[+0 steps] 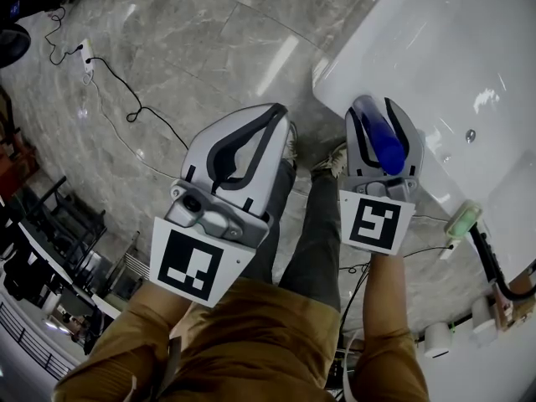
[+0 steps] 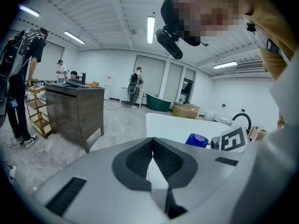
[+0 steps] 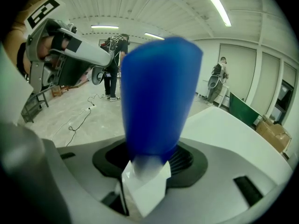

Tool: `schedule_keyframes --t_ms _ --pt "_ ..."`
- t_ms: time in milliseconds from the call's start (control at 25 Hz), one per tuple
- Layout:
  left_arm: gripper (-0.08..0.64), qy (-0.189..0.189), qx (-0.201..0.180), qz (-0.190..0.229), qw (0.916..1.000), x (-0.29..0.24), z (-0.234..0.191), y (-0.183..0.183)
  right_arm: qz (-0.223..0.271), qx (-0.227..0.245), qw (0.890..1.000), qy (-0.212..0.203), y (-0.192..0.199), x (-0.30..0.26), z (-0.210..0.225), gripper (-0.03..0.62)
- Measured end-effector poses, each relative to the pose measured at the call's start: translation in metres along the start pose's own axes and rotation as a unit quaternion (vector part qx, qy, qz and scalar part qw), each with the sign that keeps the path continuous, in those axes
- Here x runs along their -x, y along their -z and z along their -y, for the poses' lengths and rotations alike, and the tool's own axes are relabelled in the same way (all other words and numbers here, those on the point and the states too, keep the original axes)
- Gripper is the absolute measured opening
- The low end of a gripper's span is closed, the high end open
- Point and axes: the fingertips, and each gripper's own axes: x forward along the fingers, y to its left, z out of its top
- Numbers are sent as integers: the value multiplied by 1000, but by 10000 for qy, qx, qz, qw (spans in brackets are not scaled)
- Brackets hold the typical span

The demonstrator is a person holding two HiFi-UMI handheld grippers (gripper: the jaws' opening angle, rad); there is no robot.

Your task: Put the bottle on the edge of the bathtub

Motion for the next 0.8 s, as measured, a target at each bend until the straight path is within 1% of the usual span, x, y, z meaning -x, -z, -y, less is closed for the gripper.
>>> schedule_keyframes --t_ms 160,280,440,800 --pt "8 23 14 -43 10000 -2 2 4 90 -83 9999 -35 1 -1 1 270" --pt "8 25 21 -51 10000 -2 3 5 75 -34 9999 -72 3 0 -1 304" --pt "8 48 17 -56 10000 -2 6 4 -45 15 9999 -102 9 1 -1 307" --pt "8 110 36 -62 9999 -2 14 4 -123 170 9997 -103 13 11 -4 307"
